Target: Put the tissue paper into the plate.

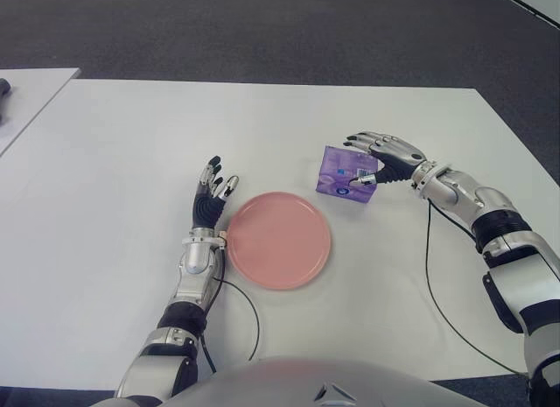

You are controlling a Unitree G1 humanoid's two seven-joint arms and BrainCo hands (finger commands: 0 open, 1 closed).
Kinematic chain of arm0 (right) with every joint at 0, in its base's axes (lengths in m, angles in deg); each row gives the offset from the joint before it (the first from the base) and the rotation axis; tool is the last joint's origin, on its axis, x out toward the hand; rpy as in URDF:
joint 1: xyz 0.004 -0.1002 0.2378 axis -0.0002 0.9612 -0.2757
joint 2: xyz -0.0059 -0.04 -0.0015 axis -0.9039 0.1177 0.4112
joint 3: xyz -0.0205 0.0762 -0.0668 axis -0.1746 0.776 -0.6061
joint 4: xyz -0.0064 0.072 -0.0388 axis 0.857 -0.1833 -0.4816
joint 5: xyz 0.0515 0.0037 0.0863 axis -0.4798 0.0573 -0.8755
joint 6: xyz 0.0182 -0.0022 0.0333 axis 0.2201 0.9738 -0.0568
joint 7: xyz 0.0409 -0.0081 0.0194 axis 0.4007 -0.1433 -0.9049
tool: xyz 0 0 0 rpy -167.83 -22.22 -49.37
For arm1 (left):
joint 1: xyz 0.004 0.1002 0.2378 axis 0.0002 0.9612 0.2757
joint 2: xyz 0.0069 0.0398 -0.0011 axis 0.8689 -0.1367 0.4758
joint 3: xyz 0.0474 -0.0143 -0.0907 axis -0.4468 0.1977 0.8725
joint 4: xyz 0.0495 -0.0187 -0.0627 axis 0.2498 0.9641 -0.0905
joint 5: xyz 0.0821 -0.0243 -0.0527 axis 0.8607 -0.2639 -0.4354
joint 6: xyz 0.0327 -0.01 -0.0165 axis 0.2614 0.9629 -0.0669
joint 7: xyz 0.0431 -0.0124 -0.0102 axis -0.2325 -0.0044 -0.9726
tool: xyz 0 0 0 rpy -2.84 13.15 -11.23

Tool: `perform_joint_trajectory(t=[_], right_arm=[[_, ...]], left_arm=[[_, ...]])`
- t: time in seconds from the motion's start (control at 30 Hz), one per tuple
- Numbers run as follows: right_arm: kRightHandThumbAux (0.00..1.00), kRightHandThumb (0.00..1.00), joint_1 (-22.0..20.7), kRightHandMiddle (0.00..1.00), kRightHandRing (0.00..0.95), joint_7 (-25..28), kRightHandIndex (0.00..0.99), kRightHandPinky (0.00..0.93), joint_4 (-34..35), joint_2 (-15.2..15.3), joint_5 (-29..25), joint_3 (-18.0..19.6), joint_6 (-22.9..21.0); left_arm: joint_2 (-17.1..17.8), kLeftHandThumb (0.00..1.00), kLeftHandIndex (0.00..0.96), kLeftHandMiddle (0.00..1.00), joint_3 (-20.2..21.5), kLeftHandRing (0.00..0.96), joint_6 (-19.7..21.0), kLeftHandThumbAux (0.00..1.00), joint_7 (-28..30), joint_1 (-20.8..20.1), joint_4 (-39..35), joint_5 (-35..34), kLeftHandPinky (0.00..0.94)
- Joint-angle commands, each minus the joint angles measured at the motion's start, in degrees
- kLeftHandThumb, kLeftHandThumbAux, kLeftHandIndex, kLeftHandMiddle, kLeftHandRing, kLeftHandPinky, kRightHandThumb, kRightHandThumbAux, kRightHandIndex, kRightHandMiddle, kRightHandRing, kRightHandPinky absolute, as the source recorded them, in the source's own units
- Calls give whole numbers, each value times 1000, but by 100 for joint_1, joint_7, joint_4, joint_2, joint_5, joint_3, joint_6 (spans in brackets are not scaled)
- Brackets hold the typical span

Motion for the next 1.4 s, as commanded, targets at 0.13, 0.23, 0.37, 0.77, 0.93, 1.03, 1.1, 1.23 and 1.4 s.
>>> perform_joint_trajectory(t=[0.13, 0.23, 0.37, 0.77, 0.93, 1.03, 1.1, 1.23, 1.4], right_arm=[[241, 169, 159, 0, 0, 198, 0, 0, 65, -53, 19, -22, -33], [241, 170, 163, 0, 0, 209, 0, 0, 5, -123, 37, -52, -42], [239, 171, 137, 0, 0, 218, 0, 0, -107, -216, 62, -94, -43], [247, 179, 53, 0, 0, 135, 0, 0, -366, -374, 158, -210, -25], [249, 185, -65, 0, 0, -483, 0, 0, -1137, -788, 449, -490, -268], [250, 185, -129, 0, 0, -605, 0, 0, -1239, -797, 453, -528, -194], [252, 185, -165, 0, 0, -695, 0, 0, -1294, -800, 455, -563, -160], [260, 179, -241, 0, 0, -862, 0, 0, -1399, -834, 507, -650, -184], [264, 171, -313, 0, 0, -945, 0, 0, -1482, -861, 532, -704, -203]], left_arm=[[-23, 0, 0, 0, -14, 0, 88, 464, -17, 109, 20, 40, 0], [-32, 0, 0, 0, -13, 0, 76, 470, 19, 112, 16, 5, 0], [-39, 0, 0, 0, -14, 0, 79, 475, 13, 126, -9, 2, 0], [-48, 0, 0, 0, -38, 0, 151, 474, -38, 196, -122, 54, 0], [-50, 0, 0, 0, -36, 0, 125, 485, -31, 186, -104, 51, 0], [-49, 0, 0, 0, -34, 0, 105, 487, -3, 182, -93, 29, 0], [-45, 0, 0, 0, -36, 0, 99, 488, 20, 180, -90, 16, 0], [-36, 0, 0, 0, -43, 0, 104, 486, 74, 186, -92, -12, 0], [-32, 0, 0, 0, -54, 0, 97, 487, 104, 187, -94, -13, 0]])
